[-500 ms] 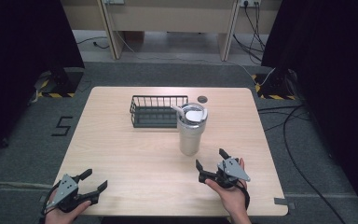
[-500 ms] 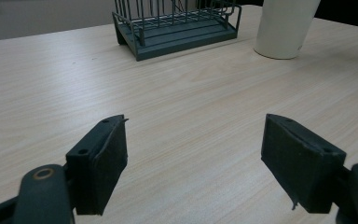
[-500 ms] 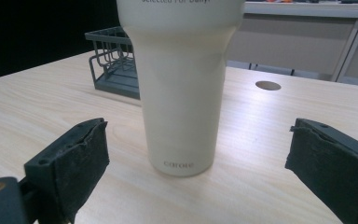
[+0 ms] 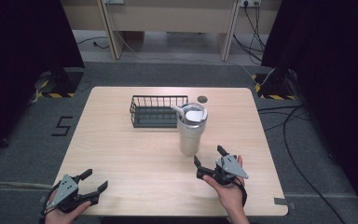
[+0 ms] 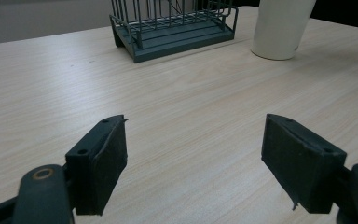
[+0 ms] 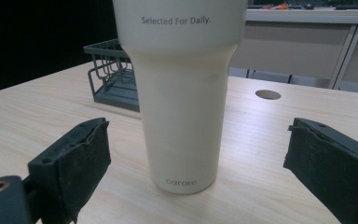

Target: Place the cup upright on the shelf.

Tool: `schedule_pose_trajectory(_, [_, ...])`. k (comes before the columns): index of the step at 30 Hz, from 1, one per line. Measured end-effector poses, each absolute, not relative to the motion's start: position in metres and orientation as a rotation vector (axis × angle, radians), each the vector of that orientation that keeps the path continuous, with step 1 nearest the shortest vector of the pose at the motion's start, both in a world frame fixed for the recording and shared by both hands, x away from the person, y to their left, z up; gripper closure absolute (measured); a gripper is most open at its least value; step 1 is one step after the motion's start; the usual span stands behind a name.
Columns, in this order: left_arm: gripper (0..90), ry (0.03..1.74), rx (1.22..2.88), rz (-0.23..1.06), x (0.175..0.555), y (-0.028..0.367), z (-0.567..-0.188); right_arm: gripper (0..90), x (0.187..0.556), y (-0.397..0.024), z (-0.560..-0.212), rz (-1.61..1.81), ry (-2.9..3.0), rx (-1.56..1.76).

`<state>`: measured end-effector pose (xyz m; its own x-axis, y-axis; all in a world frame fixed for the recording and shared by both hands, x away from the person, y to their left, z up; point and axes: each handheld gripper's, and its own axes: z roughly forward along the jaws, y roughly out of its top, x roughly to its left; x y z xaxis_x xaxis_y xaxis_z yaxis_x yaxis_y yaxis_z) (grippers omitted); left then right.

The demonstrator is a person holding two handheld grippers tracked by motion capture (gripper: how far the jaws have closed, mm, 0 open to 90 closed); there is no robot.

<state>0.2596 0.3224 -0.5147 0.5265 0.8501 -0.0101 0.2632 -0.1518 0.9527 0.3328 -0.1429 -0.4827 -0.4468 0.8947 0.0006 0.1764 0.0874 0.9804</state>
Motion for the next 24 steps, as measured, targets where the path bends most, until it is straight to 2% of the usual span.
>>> schedule_pose_trajectory(24, [21.8, 0.943, 1.689, 0.671, 0.260, 0.321, -0.515, 6.8, 0.373, -0.120, -0.481, 1.388, 1.723, 1.065])
